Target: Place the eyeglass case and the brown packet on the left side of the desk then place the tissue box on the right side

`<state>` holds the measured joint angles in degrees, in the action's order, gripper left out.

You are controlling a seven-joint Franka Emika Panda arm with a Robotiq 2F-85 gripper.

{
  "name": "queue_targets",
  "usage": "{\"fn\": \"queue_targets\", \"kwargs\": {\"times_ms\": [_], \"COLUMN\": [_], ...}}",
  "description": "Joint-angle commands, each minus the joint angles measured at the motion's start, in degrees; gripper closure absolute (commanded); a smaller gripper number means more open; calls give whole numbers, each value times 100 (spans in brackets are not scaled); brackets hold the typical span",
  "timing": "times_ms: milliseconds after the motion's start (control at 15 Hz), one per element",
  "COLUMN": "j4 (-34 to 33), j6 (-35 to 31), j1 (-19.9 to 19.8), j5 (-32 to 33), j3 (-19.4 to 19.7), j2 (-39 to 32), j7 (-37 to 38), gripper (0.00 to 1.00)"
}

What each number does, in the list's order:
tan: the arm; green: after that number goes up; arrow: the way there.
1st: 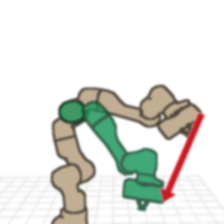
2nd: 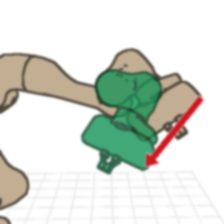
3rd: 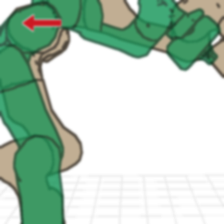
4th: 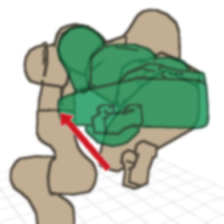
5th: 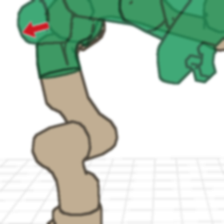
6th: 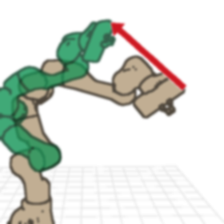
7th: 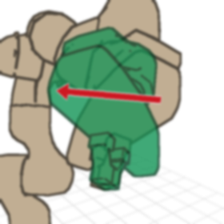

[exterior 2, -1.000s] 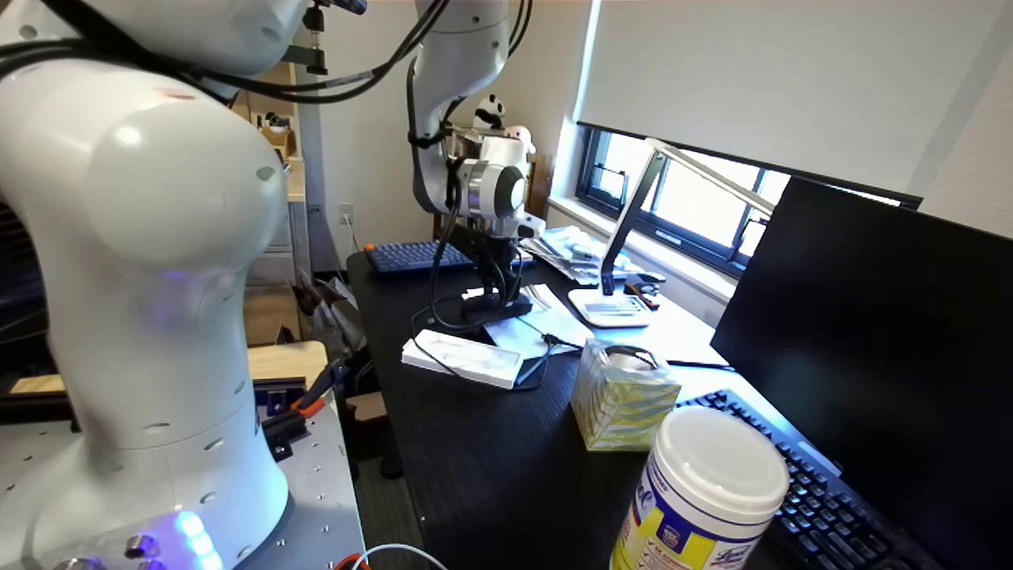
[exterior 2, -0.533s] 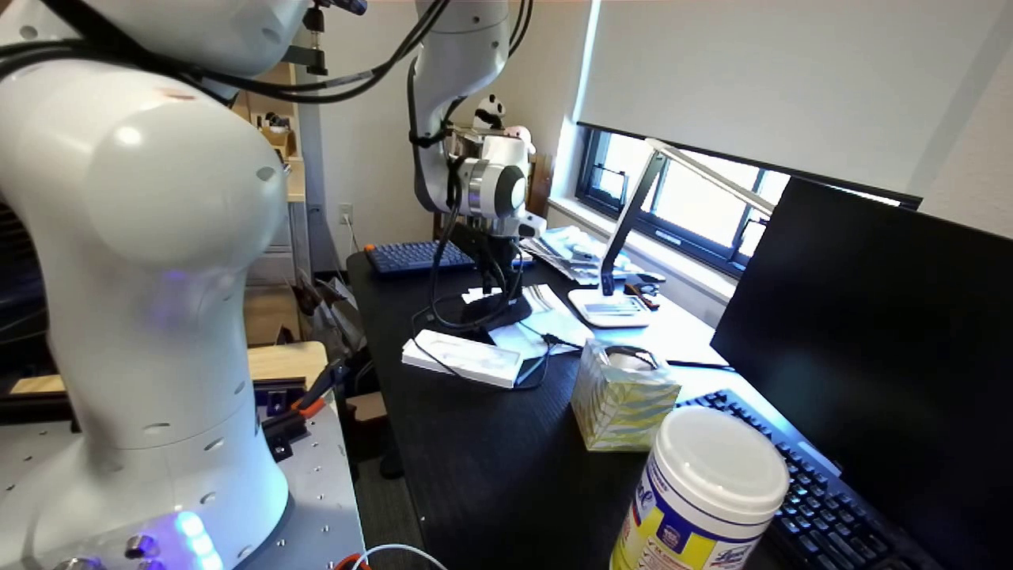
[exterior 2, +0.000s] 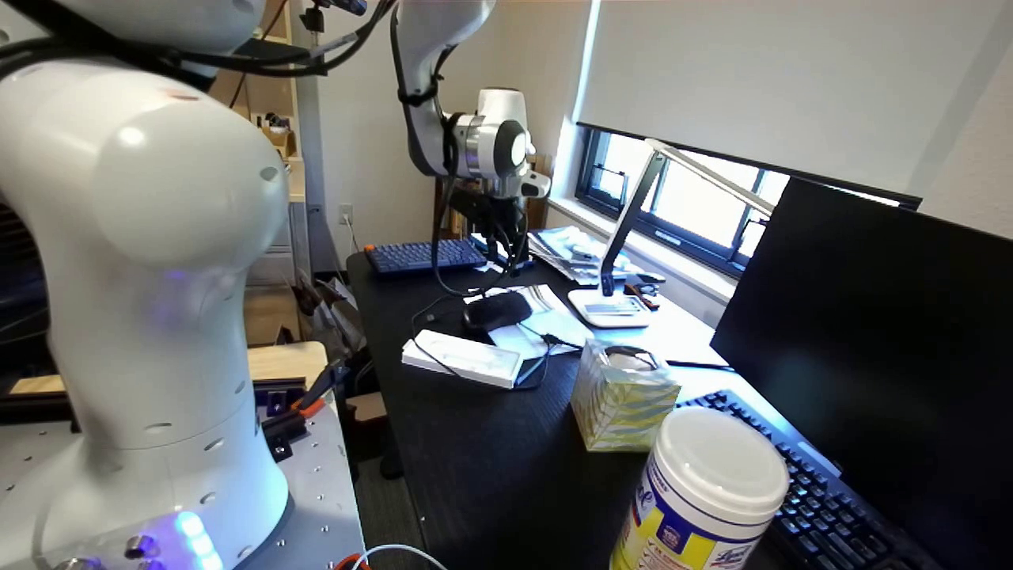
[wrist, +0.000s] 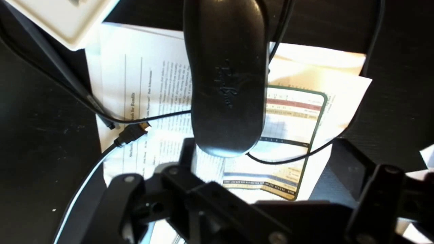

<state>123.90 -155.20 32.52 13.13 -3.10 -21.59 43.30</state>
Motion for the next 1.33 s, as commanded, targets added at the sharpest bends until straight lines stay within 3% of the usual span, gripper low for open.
{"fn": "queue_targets", "kwargs": {"times_ms": [0, 333, 600, 867, 933, 1267], "j4": [878, 2049, 2876, 3387, 3058, 3262], "j6": [391, 1186, 1272, 1046, 1204, 1156], "j1": [40, -638, -1371, -1875, -1953, -2078], "j5": [419, 1153, 681, 3, 208, 19], "j3": [160, -166, -531, -577, -777, -794], "j2": [1143, 2616, 3479, 3852, 3556, 3740], "j7": [409, 1030, 694, 576, 619, 599], "gripper": [0, 0, 0, 0, 0, 0]}}
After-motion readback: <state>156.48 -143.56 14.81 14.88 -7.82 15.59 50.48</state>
